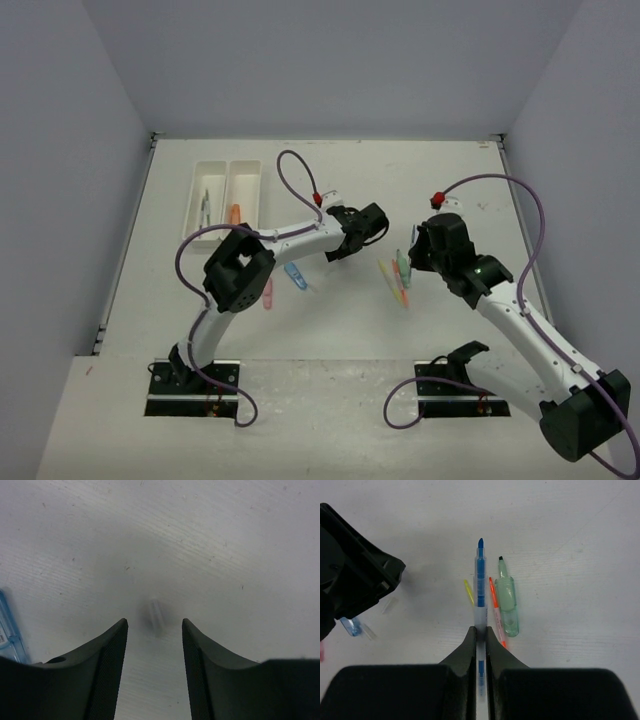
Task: Sort the stationery into containers
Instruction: Pick up the pen cap from the center of the board.
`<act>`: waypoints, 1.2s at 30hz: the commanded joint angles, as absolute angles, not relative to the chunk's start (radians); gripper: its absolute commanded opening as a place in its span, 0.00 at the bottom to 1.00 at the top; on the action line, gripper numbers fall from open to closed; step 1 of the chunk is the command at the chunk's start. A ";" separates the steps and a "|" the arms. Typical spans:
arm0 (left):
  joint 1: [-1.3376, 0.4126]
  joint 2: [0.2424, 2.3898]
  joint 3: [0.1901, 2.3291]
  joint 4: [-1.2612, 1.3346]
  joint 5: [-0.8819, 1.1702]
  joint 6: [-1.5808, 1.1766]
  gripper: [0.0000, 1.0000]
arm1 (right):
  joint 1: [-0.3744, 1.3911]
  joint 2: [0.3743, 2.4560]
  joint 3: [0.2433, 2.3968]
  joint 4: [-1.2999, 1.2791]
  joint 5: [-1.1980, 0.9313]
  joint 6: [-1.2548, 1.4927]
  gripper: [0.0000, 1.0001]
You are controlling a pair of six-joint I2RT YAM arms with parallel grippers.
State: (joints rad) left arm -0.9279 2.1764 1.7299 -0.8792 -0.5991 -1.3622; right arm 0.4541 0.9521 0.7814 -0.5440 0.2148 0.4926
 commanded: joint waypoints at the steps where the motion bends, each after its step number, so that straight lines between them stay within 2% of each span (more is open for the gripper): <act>1: -0.930 2.201 1.771 -0.910 -0.655 -1.405 0.48 | 0.449 0.927 0.774 -0.488 0.187 0.471 0.00; 3: -0.930 2.212 1.781 -0.899 -0.655 -1.398 0.42 | 0.451 0.927 0.773 -0.485 0.183 0.469 0.00; 11: -0.930 2.256 1.800 -0.889 -0.623 -1.387 0.38 | 0.449 0.919 0.769 -0.477 0.163 0.465 0.00; 14: -0.930 2.264 1.784 -0.871 -0.612 -1.383 0.31 | 0.449 0.912 0.766 -0.476 0.160 0.462 0.00; 20: -0.926 2.271 1.774 -0.847 -0.586 -1.365 0.03 | 0.449 0.906 0.760 -0.466 0.140 0.460 0.00; 24: -0.925 2.178 1.755 -0.827 -0.603 -1.323 0.00 | 0.449 0.866 0.743 -0.436 0.049 0.444 0.00; 28: -0.923 1.919 1.584 -0.585 -0.644 -1.082 0.00 | 0.451 0.768 0.689 -0.316 -0.248 0.415 0.00; 29: -0.923 1.813 1.514 -0.415 -0.608 -0.947 0.00 | 0.451 0.738 0.652 -0.246 -0.347 0.435 0.00; 30: -0.922 1.684 1.391 -0.182 -0.553 -0.773 0.00 | 0.451 0.703 0.598 -0.139 -0.449 0.477 0.00; 33: -0.905 1.367 1.044 0.283 -0.339 -0.541 0.00 | 0.461 0.626 0.417 0.266 -0.692 0.681 0.00; 36: -0.878 1.137 0.828 0.521 -0.129 -0.473 0.00 | 0.534 0.627 0.318 0.597 -0.728 0.856 0.00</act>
